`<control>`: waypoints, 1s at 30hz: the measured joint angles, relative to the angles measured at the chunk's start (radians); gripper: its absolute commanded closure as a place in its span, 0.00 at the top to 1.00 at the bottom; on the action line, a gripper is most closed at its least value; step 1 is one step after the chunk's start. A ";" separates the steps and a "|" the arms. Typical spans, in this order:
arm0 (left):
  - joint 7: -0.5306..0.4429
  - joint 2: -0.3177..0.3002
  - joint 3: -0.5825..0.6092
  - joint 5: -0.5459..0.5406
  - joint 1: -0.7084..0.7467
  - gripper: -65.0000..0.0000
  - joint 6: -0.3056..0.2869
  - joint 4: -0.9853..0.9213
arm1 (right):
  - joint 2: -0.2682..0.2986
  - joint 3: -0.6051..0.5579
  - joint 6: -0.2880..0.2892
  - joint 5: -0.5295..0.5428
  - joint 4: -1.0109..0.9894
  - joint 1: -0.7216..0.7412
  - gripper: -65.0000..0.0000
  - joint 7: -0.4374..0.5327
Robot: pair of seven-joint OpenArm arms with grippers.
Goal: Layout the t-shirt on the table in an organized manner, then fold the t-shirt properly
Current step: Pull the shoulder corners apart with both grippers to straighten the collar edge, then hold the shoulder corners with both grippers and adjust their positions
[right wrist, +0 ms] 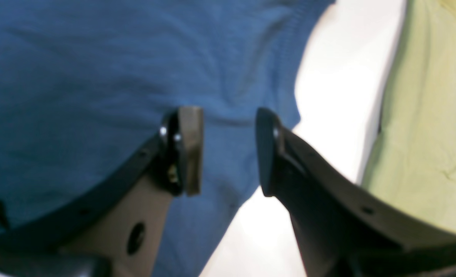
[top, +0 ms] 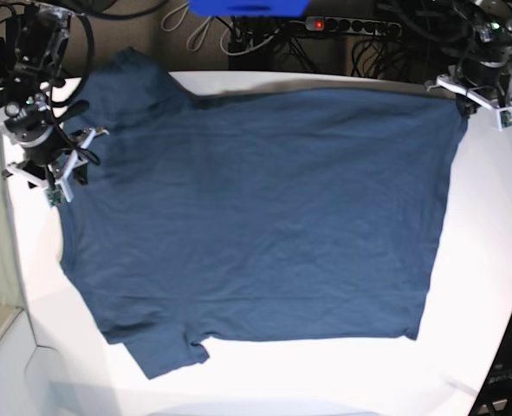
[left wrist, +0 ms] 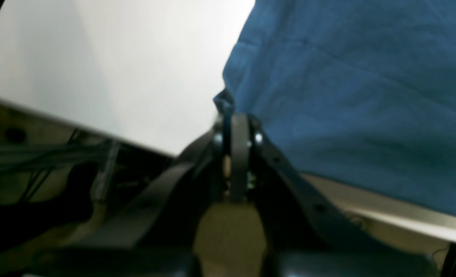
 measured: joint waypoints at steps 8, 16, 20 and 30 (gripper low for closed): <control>-0.007 0.000 0.003 -0.003 0.008 0.01 0.000 -0.085 | 0.000 -0.001 0.000 0.001 -0.022 -0.019 0.36 0.008; -0.007 0.000 -0.006 -0.006 0.018 0.36 0.000 -0.100 | 0.000 -0.001 0.000 0.000 -0.062 -0.018 0.36 0.008; -0.005 0.000 -0.007 -0.004 0.036 0.62 0.000 -0.087 | -0.001 0.002 0.000 -0.001 -0.032 -0.020 0.36 -0.004; -0.006 0.000 -0.075 -0.128 0.063 0.65 0.000 0.008 | -0.033 0.008 0.000 0.002 0.082 -0.136 0.52 0.002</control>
